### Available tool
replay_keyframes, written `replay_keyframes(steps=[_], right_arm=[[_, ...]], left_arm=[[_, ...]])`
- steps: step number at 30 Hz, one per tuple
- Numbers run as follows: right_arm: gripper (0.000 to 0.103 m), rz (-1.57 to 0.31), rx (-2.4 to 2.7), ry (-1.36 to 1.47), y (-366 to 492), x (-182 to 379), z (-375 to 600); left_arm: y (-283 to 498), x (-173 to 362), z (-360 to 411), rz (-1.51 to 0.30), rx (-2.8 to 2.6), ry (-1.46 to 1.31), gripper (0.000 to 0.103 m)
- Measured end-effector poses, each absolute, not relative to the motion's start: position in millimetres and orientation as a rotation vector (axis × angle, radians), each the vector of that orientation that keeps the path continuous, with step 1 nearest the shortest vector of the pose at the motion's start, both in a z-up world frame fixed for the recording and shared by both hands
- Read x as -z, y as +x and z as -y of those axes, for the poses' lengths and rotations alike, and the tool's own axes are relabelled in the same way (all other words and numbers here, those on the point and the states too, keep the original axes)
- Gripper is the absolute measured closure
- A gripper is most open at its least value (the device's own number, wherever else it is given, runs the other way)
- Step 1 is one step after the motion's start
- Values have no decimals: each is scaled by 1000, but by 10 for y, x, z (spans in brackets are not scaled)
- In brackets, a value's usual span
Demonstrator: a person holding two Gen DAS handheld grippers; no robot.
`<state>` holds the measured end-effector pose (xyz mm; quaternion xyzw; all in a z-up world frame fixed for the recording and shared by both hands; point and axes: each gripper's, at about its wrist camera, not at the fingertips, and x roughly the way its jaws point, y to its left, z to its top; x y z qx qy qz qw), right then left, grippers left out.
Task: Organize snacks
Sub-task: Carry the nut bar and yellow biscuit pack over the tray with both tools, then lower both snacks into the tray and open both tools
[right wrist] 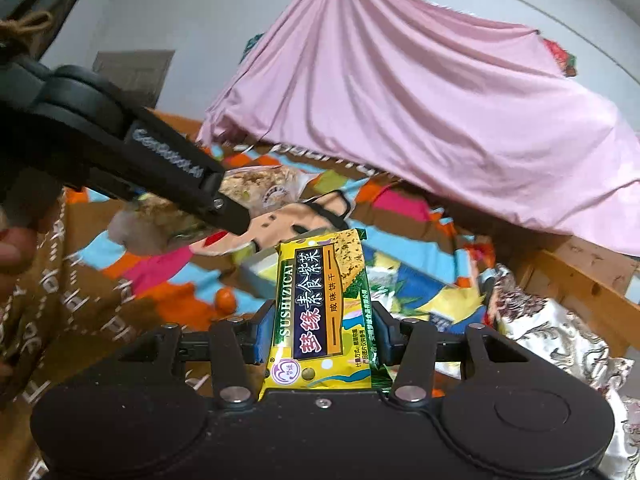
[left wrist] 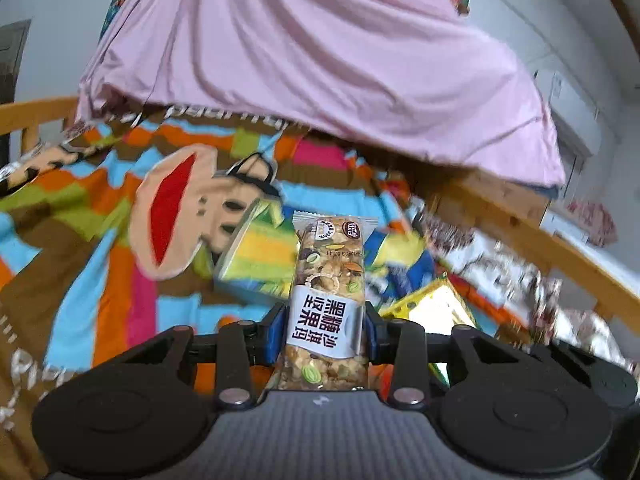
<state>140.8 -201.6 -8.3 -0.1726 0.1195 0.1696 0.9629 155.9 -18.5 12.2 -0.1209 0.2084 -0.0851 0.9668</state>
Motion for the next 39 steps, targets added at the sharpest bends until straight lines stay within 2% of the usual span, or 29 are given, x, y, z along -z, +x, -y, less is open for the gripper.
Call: replay_keyframes(steps=[8, 15, 25, 39], right_arm=[[52, -198, -241, -324, 1810, -27, 2340], [52, -186, -187, -294, 2394, 65, 2550], [52, -252, -62, -99, 3286, 377, 2959], [52, -406, -154, -36, 3711, 705, 3026]], left_arm=[[2072, -274, 550, -333, 211, -277, 61], [2601, -132, 790, -312, 147, -330, 61], [3527, 234, 990, -427, 102, -339, 61], [4117, 570, 1328, -527, 115, -216, 61]])
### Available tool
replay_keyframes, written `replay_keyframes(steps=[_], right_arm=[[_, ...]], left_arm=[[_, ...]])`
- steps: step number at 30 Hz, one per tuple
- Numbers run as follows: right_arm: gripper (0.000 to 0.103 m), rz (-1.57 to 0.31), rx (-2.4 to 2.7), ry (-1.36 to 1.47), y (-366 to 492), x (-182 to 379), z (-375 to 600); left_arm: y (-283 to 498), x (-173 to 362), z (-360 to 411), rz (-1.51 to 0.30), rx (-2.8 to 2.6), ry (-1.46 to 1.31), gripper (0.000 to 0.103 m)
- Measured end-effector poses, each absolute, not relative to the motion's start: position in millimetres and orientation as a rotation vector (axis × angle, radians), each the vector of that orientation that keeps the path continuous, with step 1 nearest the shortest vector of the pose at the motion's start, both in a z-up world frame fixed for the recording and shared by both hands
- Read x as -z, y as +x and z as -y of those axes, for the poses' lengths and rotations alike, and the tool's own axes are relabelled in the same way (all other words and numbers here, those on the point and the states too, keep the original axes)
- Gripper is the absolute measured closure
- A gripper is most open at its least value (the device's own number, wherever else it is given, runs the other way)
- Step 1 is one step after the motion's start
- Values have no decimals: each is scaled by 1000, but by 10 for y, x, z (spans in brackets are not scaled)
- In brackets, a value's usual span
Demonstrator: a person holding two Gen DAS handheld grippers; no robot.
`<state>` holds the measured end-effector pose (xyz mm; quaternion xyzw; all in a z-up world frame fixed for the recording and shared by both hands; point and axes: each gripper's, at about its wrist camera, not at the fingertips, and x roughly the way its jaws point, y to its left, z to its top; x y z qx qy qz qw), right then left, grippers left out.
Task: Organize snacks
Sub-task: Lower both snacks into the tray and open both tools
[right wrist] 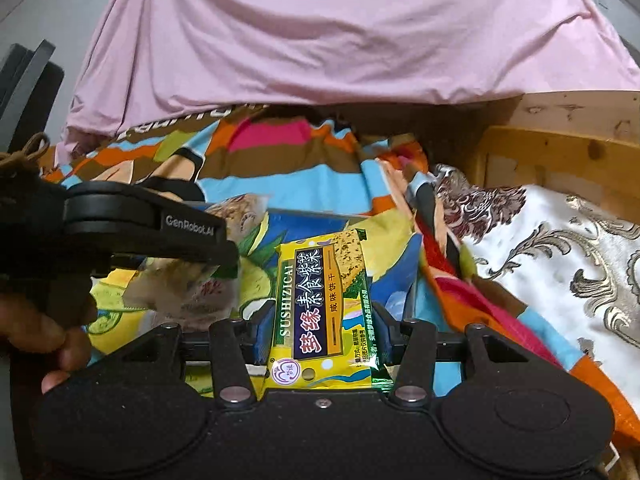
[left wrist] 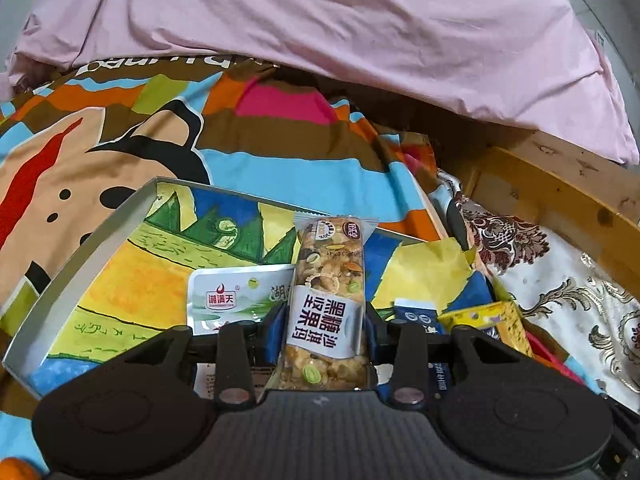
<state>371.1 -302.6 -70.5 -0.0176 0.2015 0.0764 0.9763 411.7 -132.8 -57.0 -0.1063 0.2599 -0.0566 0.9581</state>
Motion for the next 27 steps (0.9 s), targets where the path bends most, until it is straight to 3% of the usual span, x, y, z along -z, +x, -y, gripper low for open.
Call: replay_keyframes(steps=[20, 27], right_arm=[[52, -492, -137, 22, 3890, 853, 3075], [48, -497, -135, 28, 3906, 861, 3088]], left_arm=[[4332, 713, 1513, -666, 123, -93, 60], [4303, 685, 1413, -637, 147, -163, 42]])
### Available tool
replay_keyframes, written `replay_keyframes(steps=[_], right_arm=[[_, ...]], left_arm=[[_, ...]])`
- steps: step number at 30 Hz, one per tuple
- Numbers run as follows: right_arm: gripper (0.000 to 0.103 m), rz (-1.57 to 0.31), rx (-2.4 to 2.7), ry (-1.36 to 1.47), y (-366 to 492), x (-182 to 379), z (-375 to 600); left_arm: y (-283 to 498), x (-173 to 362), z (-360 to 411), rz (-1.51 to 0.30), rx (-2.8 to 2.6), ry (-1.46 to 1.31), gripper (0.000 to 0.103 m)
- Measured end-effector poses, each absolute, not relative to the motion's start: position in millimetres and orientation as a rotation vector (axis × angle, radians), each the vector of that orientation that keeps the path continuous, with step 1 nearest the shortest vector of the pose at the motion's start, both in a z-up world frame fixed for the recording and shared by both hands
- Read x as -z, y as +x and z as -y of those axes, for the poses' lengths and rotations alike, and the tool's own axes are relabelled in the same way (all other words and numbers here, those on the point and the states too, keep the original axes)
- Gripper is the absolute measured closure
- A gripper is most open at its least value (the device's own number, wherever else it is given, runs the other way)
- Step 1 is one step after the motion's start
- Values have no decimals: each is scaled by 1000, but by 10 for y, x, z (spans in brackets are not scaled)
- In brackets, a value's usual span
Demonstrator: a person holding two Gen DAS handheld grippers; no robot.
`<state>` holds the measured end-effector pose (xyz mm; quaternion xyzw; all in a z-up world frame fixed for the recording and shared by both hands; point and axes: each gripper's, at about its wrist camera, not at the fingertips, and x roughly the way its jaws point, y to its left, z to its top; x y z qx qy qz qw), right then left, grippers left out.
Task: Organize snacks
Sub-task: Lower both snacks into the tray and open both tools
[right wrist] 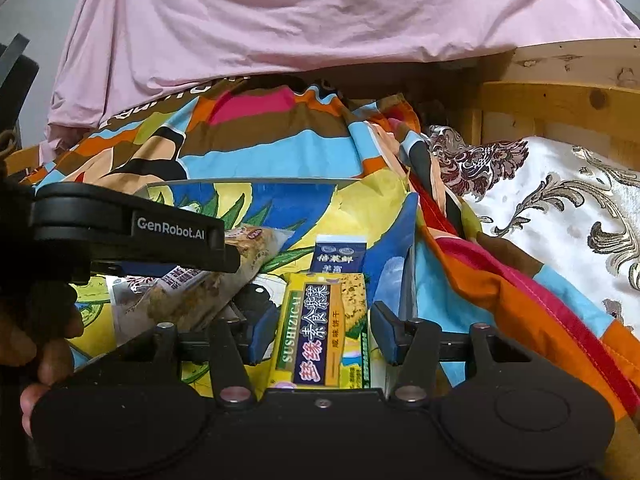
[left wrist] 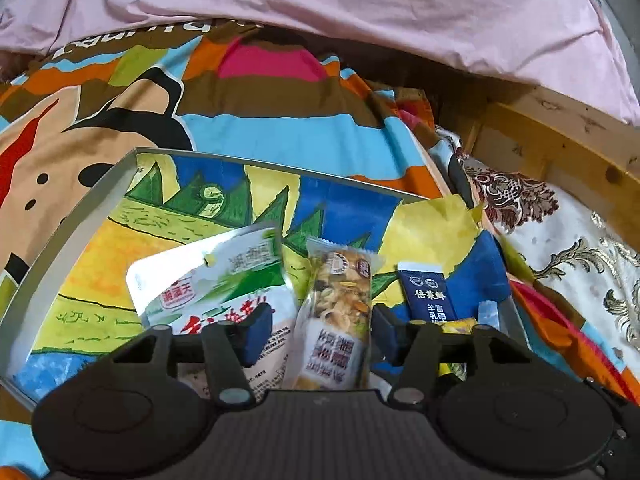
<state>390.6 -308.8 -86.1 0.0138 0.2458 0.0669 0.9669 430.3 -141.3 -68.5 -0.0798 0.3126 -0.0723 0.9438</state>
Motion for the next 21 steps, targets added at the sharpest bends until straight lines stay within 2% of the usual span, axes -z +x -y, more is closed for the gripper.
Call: replay_keyframes(steps=[4, 9, 11, 15, 19, 21], right_arm=[[39, -485, -130, 23, 3887, 829, 3088], [25, -428, -114, 6, 3768, 674, 3118], [17, -389, -104, 19, 3684, 570, 3167], [9, -323, -90, 50, 3471, 334, 3270], [1, -256, -109, 78, 3176, 83, 3301], [1, -224, -116, 86, 3021, -26, 3288]], left_arm=[[4266, 665, 1393, -631, 153, -171, 37], [4086, 495, 1261, -571, 147, -221, 19], [3998, 400, 1186, -552, 142, -245, 15], [3752, 156, 999, -510, 116, -264, 6], [3449, -99, 850, -451, 84, -246, 1], [3264, -201, 786, -419, 70, -246, 1]])
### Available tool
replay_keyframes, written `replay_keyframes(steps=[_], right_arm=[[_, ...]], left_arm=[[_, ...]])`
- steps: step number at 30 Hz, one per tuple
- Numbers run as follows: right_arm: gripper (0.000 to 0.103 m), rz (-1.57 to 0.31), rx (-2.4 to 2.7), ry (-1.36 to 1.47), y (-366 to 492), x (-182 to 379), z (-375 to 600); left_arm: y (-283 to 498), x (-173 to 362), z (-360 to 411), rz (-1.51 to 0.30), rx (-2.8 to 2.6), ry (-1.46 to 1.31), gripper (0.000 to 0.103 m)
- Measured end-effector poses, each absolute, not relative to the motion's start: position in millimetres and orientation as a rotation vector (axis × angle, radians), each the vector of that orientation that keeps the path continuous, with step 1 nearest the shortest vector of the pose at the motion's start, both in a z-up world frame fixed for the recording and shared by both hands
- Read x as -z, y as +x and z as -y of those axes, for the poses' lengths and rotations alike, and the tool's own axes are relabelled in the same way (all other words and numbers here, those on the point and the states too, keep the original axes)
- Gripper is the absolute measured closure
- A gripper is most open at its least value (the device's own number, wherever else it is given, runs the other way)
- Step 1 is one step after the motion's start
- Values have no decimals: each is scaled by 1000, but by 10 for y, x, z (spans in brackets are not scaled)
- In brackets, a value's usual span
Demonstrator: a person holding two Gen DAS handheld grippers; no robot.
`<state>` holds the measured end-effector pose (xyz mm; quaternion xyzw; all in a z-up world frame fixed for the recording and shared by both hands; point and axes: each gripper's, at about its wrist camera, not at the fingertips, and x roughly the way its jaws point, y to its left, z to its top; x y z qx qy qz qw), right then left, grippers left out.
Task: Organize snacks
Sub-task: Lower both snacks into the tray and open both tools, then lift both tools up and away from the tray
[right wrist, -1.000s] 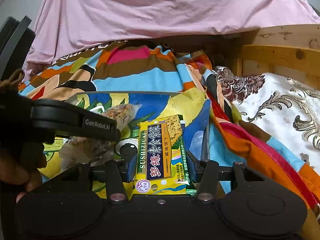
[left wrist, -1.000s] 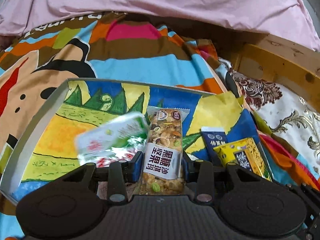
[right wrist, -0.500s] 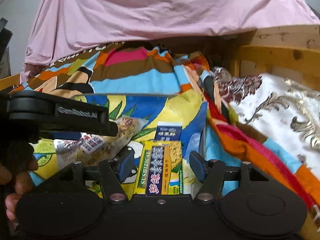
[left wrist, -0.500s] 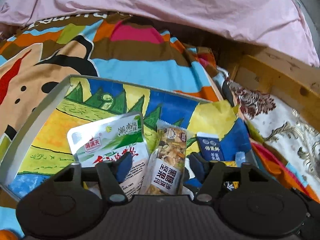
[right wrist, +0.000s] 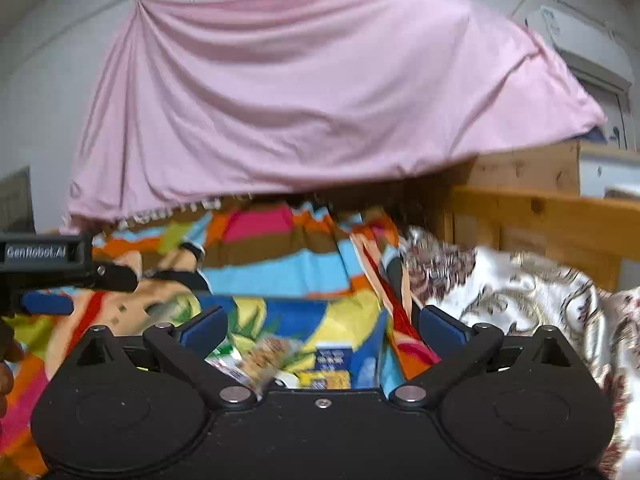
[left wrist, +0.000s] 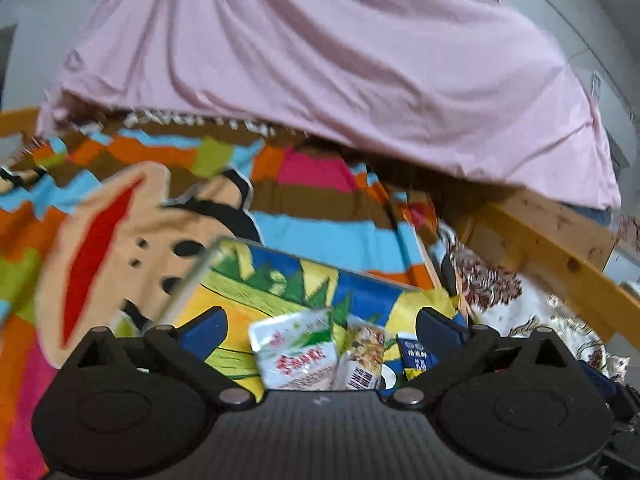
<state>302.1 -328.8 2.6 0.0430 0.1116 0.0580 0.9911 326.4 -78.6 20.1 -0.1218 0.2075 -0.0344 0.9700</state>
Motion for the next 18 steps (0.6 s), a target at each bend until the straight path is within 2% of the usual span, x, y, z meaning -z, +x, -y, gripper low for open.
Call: replay_keyframes(steps=[10, 18], right_arm=[[1, -149, -143, 48, 2177, -360, 3070], [1, -117, -175, -12, 1466, -357, 2866]], left_arm=[[2305, -471, 517, -327, 29, -200, 0], [1635, -592, 301, -261, 17, -174, 0]])
